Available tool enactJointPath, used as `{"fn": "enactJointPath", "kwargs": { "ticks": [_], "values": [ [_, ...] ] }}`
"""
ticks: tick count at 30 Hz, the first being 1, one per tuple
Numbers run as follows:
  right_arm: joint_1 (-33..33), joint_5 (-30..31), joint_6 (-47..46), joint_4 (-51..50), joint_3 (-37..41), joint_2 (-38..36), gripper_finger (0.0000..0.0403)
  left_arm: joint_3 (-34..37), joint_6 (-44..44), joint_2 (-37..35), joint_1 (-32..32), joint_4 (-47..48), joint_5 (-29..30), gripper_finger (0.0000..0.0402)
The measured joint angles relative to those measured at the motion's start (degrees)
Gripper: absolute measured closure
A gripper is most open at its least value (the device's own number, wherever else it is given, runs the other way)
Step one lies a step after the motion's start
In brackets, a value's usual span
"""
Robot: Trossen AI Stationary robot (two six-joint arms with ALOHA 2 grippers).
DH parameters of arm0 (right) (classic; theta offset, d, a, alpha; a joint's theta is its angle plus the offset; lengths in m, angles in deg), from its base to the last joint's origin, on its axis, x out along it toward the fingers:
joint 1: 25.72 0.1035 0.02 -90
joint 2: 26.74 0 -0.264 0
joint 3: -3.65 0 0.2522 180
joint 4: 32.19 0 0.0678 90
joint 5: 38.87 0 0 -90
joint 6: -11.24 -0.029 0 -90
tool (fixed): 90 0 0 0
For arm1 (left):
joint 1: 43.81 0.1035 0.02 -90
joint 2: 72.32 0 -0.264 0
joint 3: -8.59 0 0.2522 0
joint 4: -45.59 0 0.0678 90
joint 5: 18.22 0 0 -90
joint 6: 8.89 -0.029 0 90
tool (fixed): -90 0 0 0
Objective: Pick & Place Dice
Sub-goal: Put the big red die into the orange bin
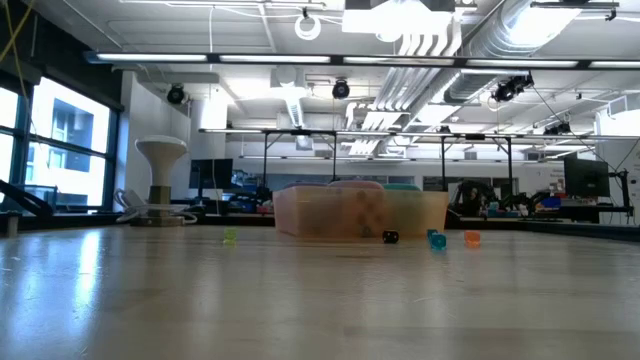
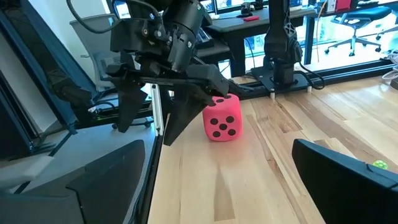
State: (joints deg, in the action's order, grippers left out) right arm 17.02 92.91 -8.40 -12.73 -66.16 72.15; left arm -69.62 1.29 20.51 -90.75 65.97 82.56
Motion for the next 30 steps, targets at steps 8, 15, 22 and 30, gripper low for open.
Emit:
{"fn": "enactJointPath", "kwargs": {
  "ticks": [8,15,22,30],
  "values": [
    [0.0,0.0,0.0,0.0,0.0,0.0,0.0003,0.0,0.8,0.0,1.6,-1.6,-4.2,0.0004],
    [0.0,0.0,0.0,0.0,0.0,0.0,0.0003,0.0,6.0,0.0,2.2,-2.6,-4.2,0.0004],
    [0.0,0.0,0.0,0.0,0.0,0.0,0.0003,0.1,8.3,0.0,1.3,-1.6,1.0,0.0004],
    [0.0,0.0,0.0,-0.1,0.0,0.0,0.0003,-0.9,2.8,-3.5,1.8,7.3,1.9,0.0004]
  ]
}}
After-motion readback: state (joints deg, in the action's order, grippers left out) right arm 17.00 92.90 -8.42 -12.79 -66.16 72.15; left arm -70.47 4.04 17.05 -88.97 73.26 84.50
